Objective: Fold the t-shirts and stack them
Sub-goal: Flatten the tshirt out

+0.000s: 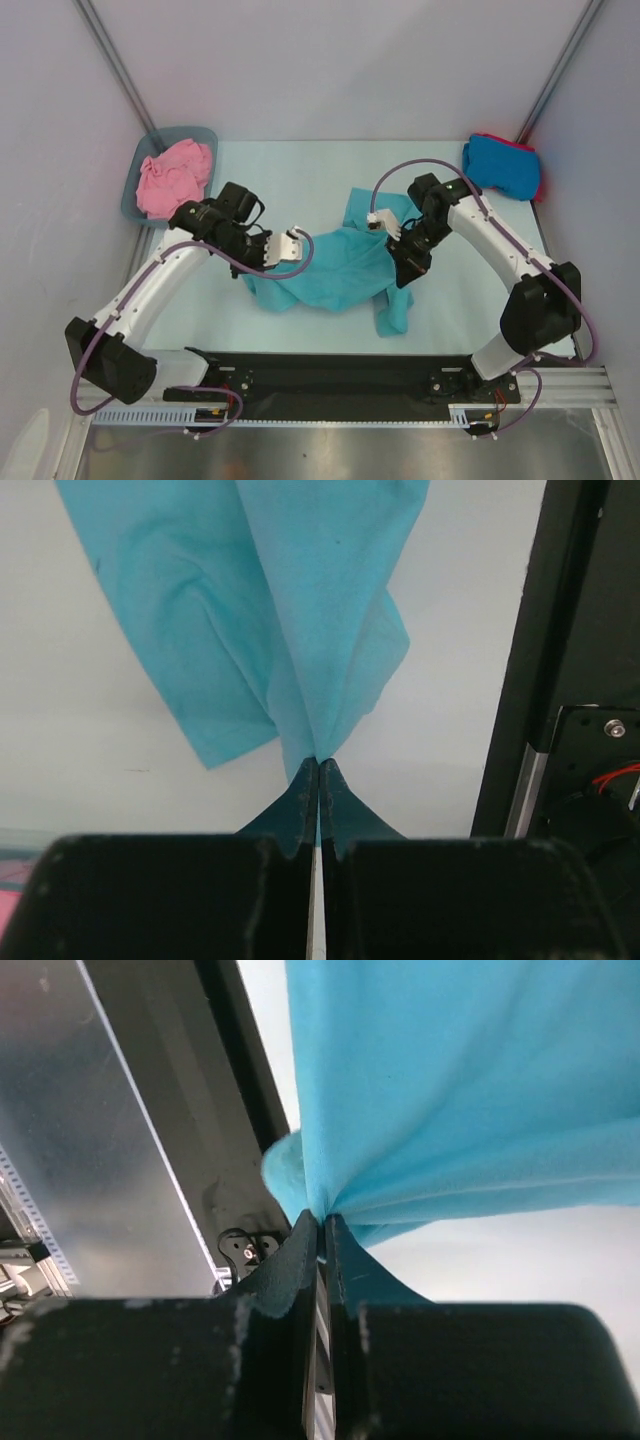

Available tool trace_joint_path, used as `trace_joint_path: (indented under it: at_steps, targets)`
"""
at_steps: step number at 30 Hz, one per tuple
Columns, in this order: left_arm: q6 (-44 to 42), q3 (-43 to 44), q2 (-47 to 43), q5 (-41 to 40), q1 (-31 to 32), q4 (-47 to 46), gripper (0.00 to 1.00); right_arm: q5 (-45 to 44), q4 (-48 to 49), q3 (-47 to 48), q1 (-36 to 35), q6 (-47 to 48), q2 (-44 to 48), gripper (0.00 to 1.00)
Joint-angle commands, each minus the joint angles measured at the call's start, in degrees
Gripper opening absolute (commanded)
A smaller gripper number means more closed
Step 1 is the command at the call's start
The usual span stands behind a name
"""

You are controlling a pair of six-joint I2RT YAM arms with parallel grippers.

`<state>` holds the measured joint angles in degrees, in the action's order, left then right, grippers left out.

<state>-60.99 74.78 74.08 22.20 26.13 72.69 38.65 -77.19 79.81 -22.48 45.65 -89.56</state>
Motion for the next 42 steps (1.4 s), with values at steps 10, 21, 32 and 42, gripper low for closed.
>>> trace_joint_path:
  at_steps: [10,21,32,42]
  targets:
    - [10.5,-12.5,2.6,-26.3,-7.2,-55.8,0.0,-36.0,23.5,13.8,6.0,-6.9,-8.7,0.03]
    - [11.2,-8.4,8.0,-28.6,-9.2,-59.5,0.0,-33.8,22.4,20.4,3.1,-2.9,-16.2,0.03]
    - [2.4,8.7,14.3,-5.2,-10.8,-24.5,0.0,-8.2,-5.7,22.5,0.0,2.4,-18.5,0.04]
    - [-4.5,8.8,19.9,-2.2,-1.9,-1.7,0.0,-15.5,6.6,-0.5,-9.6,-3.0,-10.1,0.04]
